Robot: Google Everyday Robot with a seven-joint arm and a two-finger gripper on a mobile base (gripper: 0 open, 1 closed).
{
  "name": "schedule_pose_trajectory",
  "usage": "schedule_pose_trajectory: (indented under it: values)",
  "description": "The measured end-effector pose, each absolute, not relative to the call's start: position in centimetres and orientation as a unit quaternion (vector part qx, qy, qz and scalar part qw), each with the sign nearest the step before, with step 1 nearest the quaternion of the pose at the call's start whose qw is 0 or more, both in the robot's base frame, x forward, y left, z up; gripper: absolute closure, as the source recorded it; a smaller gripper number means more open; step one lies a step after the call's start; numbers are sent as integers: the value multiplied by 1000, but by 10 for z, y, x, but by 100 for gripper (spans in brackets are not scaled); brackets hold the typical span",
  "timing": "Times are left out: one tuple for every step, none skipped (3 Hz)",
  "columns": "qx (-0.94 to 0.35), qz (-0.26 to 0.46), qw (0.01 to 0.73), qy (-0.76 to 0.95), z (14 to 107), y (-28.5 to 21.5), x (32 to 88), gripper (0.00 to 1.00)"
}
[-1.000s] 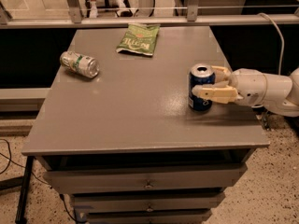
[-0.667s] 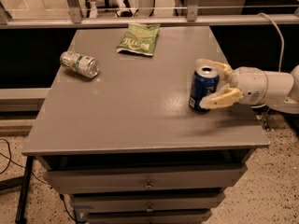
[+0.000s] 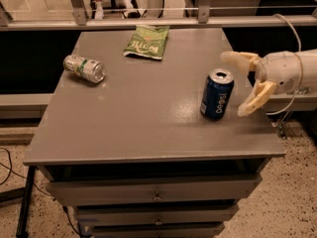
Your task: Place pepsi can upright
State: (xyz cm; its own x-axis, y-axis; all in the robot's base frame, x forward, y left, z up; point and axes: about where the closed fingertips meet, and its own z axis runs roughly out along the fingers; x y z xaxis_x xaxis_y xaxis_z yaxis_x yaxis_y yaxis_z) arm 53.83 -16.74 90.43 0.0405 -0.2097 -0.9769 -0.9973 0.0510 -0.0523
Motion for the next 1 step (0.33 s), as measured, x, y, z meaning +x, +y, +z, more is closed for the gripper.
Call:
schedule_pose_trajectory:
  values:
    - [-557, 400, 473, 553, 914, -182, 541, 0]
